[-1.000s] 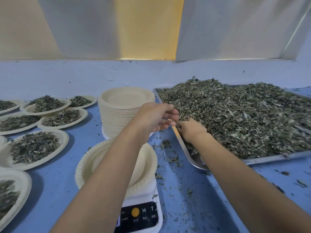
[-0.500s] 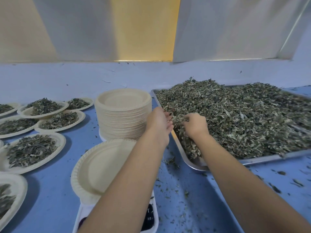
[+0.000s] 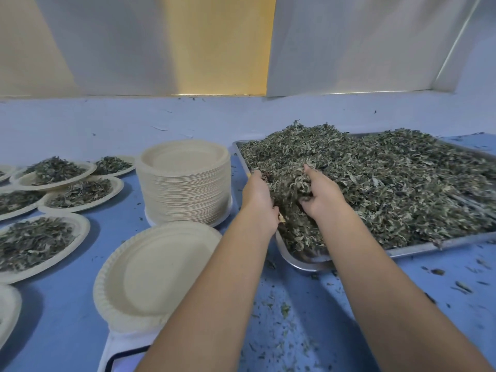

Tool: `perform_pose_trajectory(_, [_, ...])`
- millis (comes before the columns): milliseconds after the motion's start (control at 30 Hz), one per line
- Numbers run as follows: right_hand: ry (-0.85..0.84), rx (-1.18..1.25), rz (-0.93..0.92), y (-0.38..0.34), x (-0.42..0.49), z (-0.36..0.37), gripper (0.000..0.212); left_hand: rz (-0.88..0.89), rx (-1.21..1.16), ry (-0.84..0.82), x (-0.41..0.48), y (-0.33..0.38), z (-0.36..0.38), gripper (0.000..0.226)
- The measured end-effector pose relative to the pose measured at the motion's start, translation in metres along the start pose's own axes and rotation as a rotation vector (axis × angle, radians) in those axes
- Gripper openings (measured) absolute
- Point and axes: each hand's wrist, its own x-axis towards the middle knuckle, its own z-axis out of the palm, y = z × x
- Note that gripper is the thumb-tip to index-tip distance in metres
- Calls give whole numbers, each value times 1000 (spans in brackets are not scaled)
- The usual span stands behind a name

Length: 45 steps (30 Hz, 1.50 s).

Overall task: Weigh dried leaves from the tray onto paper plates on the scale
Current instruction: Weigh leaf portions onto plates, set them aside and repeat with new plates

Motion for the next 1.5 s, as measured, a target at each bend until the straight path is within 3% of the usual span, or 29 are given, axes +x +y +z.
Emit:
perform_pose_trajectory(133, [-65, 150, 39, -7, -6, 11, 22, -21, -79, -65, -9, 8, -3, 55])
perform_pose_trajectory(267, [-89, 151, 36, -9, -17, 20, 19, -35, -218, -91, -13, 8, -2, 54])
perform_pose_trajectory(400, [-112, 156, 61, -4, -23, 25, 34, -37, -342, -90, -18, 11, -2, 51])
perform_pose_trajectory(667, [-323, 290, -9, -6, -59, 50, 30, 19, -494, -132, -43, 36, -20, 40])
perform_pose_trajectory(800, [-427, 279, -121, -5, -93, 73, 11, 118, -535, -123, -66, 54, -33, 41])
perform_pose_trajectory(900, [-509, 274, -135, 3, -112, 88, 9, 158, -570, -97, -78, 66, -52, 40])
perform_pose_trajectory(1133, [-702, 9, -158, 30, -134, 99, 9, 177, -471, 1, -87, 77, -104, 38])
perform_pose_trajectory(1367, [-841, -463, -259, 38, -135, 93, 11, 149, -361, 84, -83, 73, -131, 40])
perform_pose_trajectory(1500, [-902, -683, -405, 37, -135, 92, 14, 131, -253, 71, -83, 74, -135, 43])
